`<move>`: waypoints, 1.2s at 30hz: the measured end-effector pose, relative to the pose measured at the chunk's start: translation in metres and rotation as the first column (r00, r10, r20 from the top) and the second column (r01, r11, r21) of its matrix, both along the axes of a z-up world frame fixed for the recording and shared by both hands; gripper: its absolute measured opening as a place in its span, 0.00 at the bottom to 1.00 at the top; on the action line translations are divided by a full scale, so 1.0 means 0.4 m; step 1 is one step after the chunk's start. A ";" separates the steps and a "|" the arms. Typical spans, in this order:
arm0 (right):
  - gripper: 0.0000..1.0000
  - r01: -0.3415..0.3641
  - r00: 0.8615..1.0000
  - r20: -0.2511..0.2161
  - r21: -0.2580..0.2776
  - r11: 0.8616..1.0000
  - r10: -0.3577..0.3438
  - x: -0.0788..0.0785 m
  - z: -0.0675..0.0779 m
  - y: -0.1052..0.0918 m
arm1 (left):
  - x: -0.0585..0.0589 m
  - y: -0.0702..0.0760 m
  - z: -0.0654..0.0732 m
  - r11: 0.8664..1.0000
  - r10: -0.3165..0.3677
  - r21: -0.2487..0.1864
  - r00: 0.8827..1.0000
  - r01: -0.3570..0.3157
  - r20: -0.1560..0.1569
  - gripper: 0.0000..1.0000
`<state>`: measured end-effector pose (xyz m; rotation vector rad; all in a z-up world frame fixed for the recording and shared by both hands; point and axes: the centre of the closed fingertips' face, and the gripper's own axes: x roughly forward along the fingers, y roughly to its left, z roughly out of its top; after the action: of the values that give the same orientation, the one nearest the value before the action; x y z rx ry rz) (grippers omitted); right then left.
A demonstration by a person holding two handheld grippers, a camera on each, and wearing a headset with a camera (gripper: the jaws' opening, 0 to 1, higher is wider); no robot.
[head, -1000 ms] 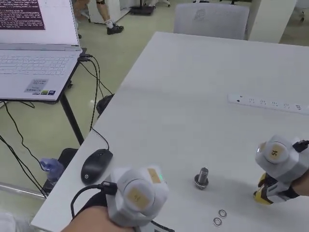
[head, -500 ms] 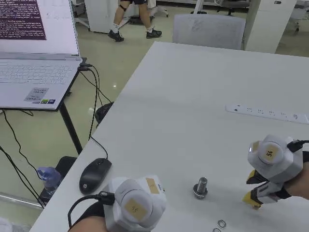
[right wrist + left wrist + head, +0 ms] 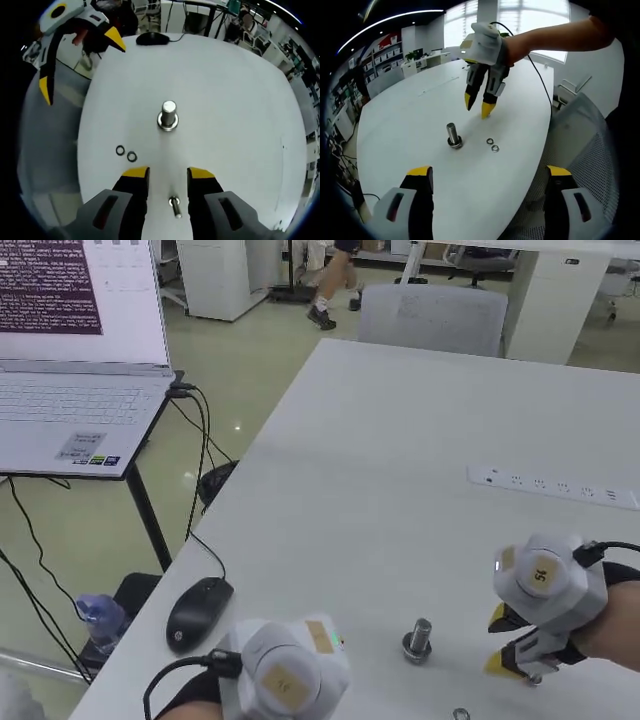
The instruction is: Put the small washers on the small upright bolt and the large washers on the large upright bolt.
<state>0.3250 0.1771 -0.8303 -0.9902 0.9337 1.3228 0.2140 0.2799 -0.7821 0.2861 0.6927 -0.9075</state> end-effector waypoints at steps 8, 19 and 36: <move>0.32 -0.036 0.999 -0.028 0.005 0.999 0.036 -0.052 -0.021 0.007 | -0.002 -0.003 0.000 1.000 -0.004 -0.009 1.000 0.004 0.010 0.94; 0.30 -0.064 0.996 -0.056 0.004 0.998 0.064 -0.110 -0.062 0.013 | -0.001 -0.002 0.001 1.000 -0.012 -0.010 1.000 0.012 0.013 0.97; 0.27 -0.098 0.994 -0.046 -0.015 0.995 0.097 -0.132 -0.112 0.029 | -0.011 0.001 -0.004 1.000 -0.024 -0.012 1.000 0.024 0.004 0.98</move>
<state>0.2723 0.1887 -0.8749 -1.0339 0.9421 1.4256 0.2097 0.2801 -0.7839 0.2860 0.6809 -0.9333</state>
